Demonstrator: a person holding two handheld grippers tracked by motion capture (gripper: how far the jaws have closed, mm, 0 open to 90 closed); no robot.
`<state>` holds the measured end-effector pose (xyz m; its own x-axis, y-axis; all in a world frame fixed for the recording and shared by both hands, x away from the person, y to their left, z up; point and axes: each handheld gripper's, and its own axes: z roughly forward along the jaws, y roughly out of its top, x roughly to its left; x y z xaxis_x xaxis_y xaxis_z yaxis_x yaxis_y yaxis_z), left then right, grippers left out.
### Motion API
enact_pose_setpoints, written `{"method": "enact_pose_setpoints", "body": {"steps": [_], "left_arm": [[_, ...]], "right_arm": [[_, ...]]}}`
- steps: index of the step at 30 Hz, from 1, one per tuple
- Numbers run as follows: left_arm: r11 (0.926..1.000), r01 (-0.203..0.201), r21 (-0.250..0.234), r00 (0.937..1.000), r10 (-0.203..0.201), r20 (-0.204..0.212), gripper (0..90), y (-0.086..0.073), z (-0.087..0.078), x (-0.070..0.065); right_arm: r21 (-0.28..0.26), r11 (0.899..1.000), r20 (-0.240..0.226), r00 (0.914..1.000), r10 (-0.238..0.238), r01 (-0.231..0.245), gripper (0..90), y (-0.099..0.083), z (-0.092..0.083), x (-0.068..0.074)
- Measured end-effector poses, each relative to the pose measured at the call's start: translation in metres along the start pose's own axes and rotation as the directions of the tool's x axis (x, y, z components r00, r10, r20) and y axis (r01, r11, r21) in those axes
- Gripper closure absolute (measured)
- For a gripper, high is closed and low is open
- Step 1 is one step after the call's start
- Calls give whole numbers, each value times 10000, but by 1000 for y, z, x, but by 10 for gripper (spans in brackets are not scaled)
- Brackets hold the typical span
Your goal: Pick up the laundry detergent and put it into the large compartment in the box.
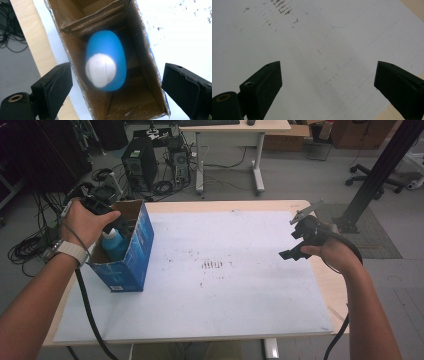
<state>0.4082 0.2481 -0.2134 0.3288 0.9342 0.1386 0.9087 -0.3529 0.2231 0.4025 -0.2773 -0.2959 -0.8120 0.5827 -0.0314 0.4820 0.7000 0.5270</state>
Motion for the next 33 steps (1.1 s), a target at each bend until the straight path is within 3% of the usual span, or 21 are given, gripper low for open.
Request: {"method": "enact_pose_setpoints", "body": {"steps": [4, 11, 19, 30, 33], "left_arm": [[9999, -133, -53, 9996, 135, 255, 98, 0, -5, -2], [9973, -730, -17, 9949, 729, 691, 98, 2, -16, -11], [9926, -1211, 82, 9892, 1200, 848, 97, 2, -26, -20], [9795, -1997, 278, 9733, 1951, 1207, 97, 2, -36, -31], [9704, -2403, 231, 9631, 2353, 1310, 107, 2, -37, -34]], "right_arm": [[-5, 10000, 21, 10000, -10, 10, 77, 0, -1, 1], [35, 10000, 33, 10000, -4, 3, 77, 1, -2, 1], [51, 10000, 24, 10000, -14, 14, 77, 0, -3, 3], [36, 10000, 13, 10000, -52, 52, 77, 1, -4, 4], [65, 10000, 19, 10000, -32, 32, 77, 1, -3, 4]]}}
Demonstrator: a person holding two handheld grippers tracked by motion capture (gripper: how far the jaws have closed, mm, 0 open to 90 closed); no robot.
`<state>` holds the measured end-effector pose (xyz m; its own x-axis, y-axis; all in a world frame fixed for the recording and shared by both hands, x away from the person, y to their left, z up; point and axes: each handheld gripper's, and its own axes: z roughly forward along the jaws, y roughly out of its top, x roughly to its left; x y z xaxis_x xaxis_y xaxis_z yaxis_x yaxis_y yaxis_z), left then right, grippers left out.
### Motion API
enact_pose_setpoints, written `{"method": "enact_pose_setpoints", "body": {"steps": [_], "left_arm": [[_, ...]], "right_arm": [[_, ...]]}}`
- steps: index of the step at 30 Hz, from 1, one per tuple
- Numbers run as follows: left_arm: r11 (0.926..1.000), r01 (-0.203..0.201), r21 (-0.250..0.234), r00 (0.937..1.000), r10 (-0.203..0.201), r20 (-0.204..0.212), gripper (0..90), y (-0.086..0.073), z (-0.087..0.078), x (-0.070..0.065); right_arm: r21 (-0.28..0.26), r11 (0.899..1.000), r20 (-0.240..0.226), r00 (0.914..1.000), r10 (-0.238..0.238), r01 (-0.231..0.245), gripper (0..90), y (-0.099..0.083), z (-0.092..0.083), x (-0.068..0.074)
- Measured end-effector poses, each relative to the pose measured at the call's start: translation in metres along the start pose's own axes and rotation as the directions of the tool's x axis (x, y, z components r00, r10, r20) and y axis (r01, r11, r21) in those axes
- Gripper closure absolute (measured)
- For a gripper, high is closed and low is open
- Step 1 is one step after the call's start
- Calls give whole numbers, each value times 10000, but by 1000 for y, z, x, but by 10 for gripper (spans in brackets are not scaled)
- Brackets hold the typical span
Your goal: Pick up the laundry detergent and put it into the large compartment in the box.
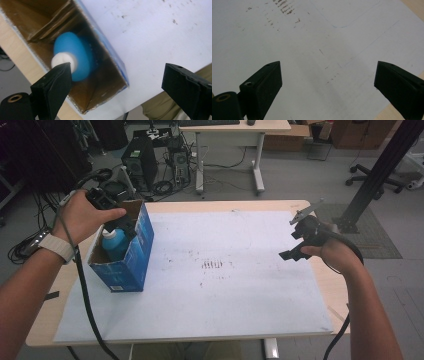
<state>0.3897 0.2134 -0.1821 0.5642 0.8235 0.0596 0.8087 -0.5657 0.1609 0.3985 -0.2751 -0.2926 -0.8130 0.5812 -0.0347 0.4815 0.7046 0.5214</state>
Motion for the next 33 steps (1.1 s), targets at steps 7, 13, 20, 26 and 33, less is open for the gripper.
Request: {"method": "enact_pose_setpoints", "body": {"steps": [7, 13, 20, 26, 33], "left_arm": [[9989, -390, -244, 9991, 394, 128, 99, 1, -3, -4], [9962, -754, -442, 9959, 775, 467, 94, 0, -8, -8], [9902, -1319, -465, 9892, 1345, 582, 93, 1, -8, -17], [9845, -1695, -460, 9826, 1724, 694, 92, 4, -8, -25], [9771, -2053, -558, 9745, 2094, 805, 92, 6, -8, -32]], "right_arm": [[-20, 10000, -32, 10000, -14, 14, 77, 1, 0, 2], [-27, 10000, -26, 10000, -38, 38, 72, 2, 0, 2], [10, 10000, -103, 9999, -25, 25, 70, 3, 0, 3], [43, 10000, -168, 9999, -8, 9, 70, 2, 1, 4], [8, 10000, -116, 9999, -43, 43, 70, 4, 0, 4]]}}
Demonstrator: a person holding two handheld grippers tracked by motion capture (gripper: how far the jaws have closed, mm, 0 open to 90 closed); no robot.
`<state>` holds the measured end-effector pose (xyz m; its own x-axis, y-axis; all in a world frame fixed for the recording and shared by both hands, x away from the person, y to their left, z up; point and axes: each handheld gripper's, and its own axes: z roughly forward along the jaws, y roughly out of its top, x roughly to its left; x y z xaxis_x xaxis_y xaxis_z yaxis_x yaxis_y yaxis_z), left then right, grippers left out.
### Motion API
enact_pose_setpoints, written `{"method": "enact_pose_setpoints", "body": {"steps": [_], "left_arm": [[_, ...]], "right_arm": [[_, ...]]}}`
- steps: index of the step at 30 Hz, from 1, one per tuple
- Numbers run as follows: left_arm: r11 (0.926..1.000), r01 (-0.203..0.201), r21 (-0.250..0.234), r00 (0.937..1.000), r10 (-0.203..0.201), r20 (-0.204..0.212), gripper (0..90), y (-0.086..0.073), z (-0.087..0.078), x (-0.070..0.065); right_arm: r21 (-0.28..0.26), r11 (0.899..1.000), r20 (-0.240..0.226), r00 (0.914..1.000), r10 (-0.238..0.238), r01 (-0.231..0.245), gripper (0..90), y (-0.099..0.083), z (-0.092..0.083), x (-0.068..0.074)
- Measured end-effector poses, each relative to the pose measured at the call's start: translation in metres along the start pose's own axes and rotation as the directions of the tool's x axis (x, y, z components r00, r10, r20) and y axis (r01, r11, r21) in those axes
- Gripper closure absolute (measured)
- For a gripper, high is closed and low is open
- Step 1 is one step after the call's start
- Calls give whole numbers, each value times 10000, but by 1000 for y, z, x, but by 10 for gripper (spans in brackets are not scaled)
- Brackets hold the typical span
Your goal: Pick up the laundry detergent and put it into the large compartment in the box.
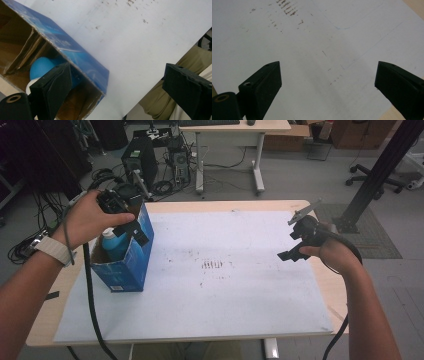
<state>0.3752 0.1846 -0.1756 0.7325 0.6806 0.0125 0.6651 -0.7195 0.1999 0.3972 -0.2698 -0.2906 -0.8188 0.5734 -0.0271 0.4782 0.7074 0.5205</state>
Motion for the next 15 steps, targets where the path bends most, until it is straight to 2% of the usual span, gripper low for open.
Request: {"method": "enact_pose_setpoints", "body": {"steps": [8, 15], "left_arm": [[9983, -578, -12, 9983, 578, 117, 91, 3, 1, -9], [9930, -1182, 26, 9926, 1181, 281, 91, 3, 1, -17]], "right_arm": [[53, 10000, -49, 10000, -12, 12, 70, 3, 2, 1], [68, 10000, -50, 10000, -59, 59, 71, 5, 2, 1]]}}
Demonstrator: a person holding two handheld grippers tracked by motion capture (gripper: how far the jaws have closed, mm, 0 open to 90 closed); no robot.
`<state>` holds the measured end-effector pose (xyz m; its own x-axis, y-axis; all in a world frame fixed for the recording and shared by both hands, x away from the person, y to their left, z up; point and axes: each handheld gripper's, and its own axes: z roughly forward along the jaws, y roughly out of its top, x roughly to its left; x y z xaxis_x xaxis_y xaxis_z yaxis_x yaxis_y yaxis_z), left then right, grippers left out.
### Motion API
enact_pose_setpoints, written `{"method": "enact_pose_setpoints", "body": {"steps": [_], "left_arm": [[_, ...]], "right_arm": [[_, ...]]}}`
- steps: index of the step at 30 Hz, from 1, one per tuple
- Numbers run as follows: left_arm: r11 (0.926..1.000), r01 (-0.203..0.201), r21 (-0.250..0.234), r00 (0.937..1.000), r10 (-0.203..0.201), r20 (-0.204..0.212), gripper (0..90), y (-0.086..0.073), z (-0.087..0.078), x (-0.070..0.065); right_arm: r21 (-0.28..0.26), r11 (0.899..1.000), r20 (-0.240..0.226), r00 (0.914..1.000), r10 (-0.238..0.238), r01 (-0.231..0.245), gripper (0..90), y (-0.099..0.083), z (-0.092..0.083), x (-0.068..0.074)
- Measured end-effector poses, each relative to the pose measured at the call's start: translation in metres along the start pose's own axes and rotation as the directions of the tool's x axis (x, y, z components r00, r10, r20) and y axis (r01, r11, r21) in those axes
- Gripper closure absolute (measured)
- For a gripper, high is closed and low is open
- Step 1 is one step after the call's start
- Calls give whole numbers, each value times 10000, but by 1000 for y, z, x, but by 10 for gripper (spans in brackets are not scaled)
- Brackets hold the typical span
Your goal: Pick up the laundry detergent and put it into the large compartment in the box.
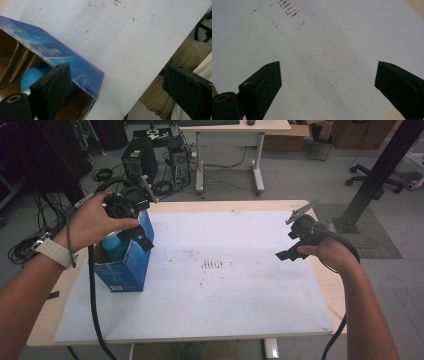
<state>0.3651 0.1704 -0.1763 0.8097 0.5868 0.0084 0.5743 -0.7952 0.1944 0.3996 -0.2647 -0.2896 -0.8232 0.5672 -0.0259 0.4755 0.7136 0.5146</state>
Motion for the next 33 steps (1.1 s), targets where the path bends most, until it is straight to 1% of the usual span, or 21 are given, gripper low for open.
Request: {"method": "enact_pose_setpoints", "body": {"steps": [4, 9, 14, 16, 20, 25, 30, 33], "left_arm": [[9986, -526, -48, 9986, 527, 107, 91, 1, 1, -8], [9964, -853, 26, 9962, 852, 194, 91, 2, 4, -15], [9936, -1132, 42, 9933, 1130, 251, 91, 1, 6, -19], [9923, -1235, -39, 9920, 1236, 265, 91, 2, 6, -20], [9869, -1613, -50, 9863, 1613, 331, 91, 3, 7, -23], [9773, -2120, 26, 9765, 2117, 405, 91, 5, 9, -32], [9698, -2441, 22, 9691, 2438, 360, 91, 6, 11, -40], [9649, -2623, -88, 9642, 2624, 371, 90, 6, 11, -45]], "right_arm": [[-3, 10000, -11, 10000, -35, 35, 71, 3, 0, 1], [-63, 9999, -16, 9999, -137, 136, 71, 7, 1, 2], [-23, 9998, -63, 9998, -187, 187, 72, 9, 4, 3], [-8, 9998, -77, 9998, -179, 179, 72, 9, 5, 3], [6, 9999, -75, 9998, -157, 157, 73, 8, 4, 3], [-17, 10000, -33, 10000, -82, 81, 73, 6, 2, 2], [-33, 10000, -32, 10000, -92, 92, 73, 5, 2, 2], [-26, 10000, -42, 10000, -88, 88, 73, 5, 2, 3]]}}
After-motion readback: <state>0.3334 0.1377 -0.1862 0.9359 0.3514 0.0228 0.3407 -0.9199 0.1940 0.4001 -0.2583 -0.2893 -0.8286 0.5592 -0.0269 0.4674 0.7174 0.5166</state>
